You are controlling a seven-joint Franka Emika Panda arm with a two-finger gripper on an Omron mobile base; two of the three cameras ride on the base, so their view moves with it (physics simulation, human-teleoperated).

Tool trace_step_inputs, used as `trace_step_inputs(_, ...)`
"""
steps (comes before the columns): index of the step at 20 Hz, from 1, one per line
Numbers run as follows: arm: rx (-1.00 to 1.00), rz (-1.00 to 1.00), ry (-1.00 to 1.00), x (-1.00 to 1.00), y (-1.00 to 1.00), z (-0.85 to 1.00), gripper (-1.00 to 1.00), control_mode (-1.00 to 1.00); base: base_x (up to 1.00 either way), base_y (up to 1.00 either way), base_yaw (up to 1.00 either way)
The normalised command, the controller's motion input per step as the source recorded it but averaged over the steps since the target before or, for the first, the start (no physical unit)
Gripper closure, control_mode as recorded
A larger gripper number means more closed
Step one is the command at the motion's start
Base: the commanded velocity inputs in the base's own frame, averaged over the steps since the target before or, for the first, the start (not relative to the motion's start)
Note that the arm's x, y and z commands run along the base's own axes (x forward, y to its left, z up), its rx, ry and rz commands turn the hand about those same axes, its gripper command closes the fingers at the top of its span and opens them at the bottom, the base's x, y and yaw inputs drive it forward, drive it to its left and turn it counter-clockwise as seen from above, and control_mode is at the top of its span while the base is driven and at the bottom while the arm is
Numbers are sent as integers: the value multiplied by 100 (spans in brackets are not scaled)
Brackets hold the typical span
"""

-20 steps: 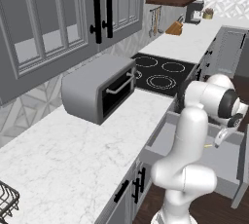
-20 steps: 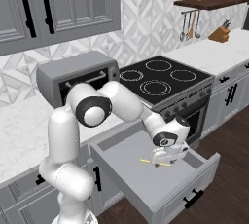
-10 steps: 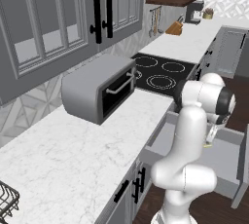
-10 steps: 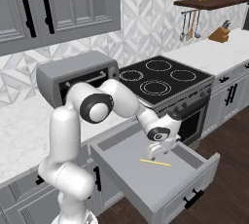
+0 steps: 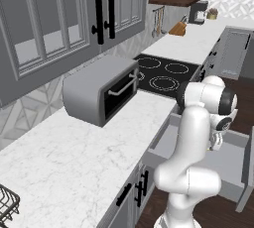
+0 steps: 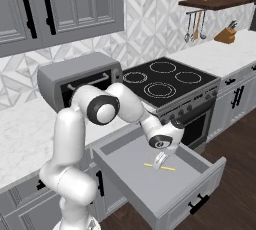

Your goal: Take a straw from the drawer in front and place it inside the glass cup on the dining counter.

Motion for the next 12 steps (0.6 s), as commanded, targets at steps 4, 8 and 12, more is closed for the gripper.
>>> trace_step_inputs(4, 0, 35, 0, 14, 7, -25, -100, -100, 0, 0, 0)
trace_step_inputs(8, 0, 33, 0, 0, 8, -18, -100, -100, 0, 0, 0)
trace_step_inputs(12, 0, 26, 0, 0, 9, -18, -100, -100, 0, 0, 0)
